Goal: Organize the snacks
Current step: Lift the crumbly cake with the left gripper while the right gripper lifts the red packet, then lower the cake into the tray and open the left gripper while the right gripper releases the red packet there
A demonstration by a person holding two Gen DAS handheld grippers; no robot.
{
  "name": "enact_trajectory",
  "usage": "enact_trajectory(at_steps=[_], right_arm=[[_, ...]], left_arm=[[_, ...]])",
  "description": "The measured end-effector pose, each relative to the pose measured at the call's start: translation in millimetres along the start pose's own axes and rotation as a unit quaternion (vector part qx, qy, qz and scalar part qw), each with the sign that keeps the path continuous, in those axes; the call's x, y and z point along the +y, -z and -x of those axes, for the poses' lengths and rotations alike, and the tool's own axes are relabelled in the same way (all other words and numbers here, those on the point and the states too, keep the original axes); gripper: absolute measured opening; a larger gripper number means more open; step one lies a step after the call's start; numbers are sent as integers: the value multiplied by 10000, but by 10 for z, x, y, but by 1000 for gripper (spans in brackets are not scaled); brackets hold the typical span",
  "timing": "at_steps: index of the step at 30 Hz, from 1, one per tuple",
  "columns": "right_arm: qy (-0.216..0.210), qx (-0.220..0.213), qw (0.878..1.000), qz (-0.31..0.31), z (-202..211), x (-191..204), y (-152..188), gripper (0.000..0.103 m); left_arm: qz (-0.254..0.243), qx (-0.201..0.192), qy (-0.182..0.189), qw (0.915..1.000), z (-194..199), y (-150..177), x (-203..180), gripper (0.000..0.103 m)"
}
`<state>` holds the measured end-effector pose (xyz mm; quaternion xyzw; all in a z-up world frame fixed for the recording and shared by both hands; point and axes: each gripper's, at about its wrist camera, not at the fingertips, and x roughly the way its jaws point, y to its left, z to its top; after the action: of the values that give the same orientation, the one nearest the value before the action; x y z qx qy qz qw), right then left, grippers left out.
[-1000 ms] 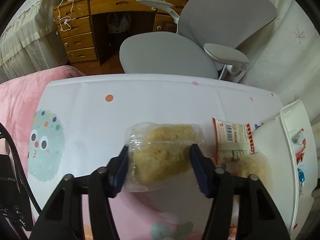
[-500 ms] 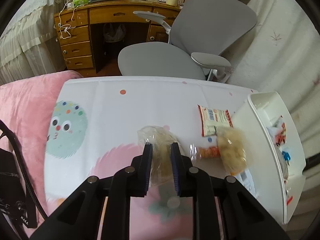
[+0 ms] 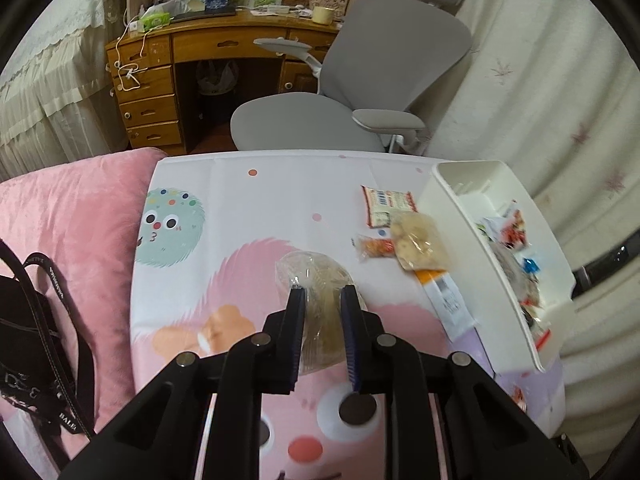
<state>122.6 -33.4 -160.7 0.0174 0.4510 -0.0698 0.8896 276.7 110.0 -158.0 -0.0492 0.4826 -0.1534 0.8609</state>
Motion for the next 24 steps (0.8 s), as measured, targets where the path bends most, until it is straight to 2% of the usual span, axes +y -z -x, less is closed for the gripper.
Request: enact_trajectory(at_steps=[12, 19, 24], right_arm=[[120, -251, 9991, -317, 586, -201, 12, 51], [154, -436, 9983, -345, 775, -463, -34, 51], [7, -446, 9989, -164, 792, -720, -79, 51]], left_arm=[[-577, -7, 405, 9975, 761, 225, -392, 12], [-795, -106, 546, 9953, 991, 287, -778, 12], [-721, -185, 512, 9959, 1053, 292, -1073, 12]])
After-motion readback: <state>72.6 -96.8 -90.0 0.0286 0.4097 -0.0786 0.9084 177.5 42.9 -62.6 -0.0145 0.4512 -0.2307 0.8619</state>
